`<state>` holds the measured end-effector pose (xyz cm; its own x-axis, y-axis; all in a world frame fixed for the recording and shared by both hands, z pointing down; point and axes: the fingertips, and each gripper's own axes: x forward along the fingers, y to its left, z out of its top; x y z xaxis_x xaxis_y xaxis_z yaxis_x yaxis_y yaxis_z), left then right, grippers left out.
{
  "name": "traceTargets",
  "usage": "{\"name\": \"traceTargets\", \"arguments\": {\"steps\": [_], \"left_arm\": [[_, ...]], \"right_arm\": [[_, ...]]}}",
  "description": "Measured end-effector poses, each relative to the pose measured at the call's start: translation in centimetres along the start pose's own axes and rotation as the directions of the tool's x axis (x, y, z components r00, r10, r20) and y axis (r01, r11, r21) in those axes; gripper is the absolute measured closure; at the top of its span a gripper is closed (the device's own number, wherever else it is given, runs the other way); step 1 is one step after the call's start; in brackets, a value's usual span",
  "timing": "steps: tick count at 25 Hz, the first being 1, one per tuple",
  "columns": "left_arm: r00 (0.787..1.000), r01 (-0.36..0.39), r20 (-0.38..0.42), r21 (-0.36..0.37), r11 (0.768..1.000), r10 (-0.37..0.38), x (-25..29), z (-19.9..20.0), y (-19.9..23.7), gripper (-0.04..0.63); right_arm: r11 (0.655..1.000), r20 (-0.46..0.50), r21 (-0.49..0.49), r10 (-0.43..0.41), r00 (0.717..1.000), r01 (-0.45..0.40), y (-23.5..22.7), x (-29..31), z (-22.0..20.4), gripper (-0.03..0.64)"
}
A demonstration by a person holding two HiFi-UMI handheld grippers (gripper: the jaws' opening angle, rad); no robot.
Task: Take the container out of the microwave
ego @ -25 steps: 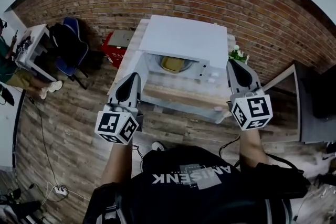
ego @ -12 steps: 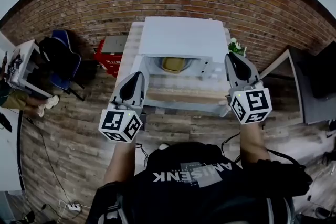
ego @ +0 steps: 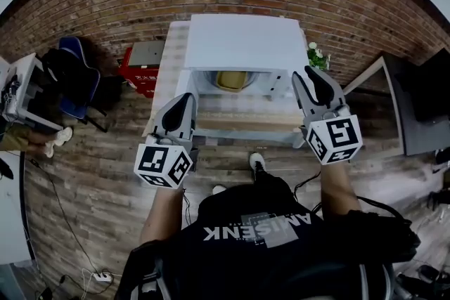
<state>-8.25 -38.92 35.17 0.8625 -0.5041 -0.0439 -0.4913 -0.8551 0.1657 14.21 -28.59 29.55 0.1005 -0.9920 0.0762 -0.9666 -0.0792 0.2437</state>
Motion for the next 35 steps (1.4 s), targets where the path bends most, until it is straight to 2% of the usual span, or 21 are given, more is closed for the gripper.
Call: {"name": "traceTargets", "arguments": {"steps": [7,11,15,22,26,32,35], "left_arm": [[0.998,-0.061,-0.018,-0.017,0.998,0.061,1.7,-1.8,1.6,0.583],[0.994,-0.106,-0.038,0.004,0.994,0.106,2.2,-2.6,2.2,0.583],[0.988,-0.147,-0.05,-0.002,0.989,0.146,3.0,-3.7,2.3,0.583],[0.98,-0.175,-0.097,-0.008,0.984,0.174,3.3,-6.2,1.7,0.581],[0.973,-0.207,-0.103,-0.015,0.978,0.205,2.8,-7.1,2.0,0.58],[0.966,-0.237,-0.116,-0.026,0.971,0.233,2.2,-8.5,2.3,0.565],[0.96,-0.25,-0.142,-0.037,0.968,0.243,1.7,-9.7,2.2,0.532]], "right_arm": [[0.995,0.016,-0.016,0.1,0.995,-0.1,0.8,3.5,-2.2,0.419],[0.988,-0.006,-0.024,0.153,0.988,-0.153,1.3,5.8,-3.7,0.419],[0.969,-0.043,-0.059,0.239,0.97,-0.241,2.6,7.8,-5.7,0.416],[0.913,-0.111,-0.097,0.386,0.916,-0.397,6.6,9.9,-10.0,0.396],[0.865,-0.119,-0.126,0.473,0.873,-0.485,9.6,10.1,-11.5,0.393],[0.807,-0.205,-0.149,0.539,0.817,-0.571,13.1,11.3,-16.0,0.385],[0.779,-0.248,-0.178,0.556,0.793,-0.601,14.3,11.9,-18.4,0.385]]}}
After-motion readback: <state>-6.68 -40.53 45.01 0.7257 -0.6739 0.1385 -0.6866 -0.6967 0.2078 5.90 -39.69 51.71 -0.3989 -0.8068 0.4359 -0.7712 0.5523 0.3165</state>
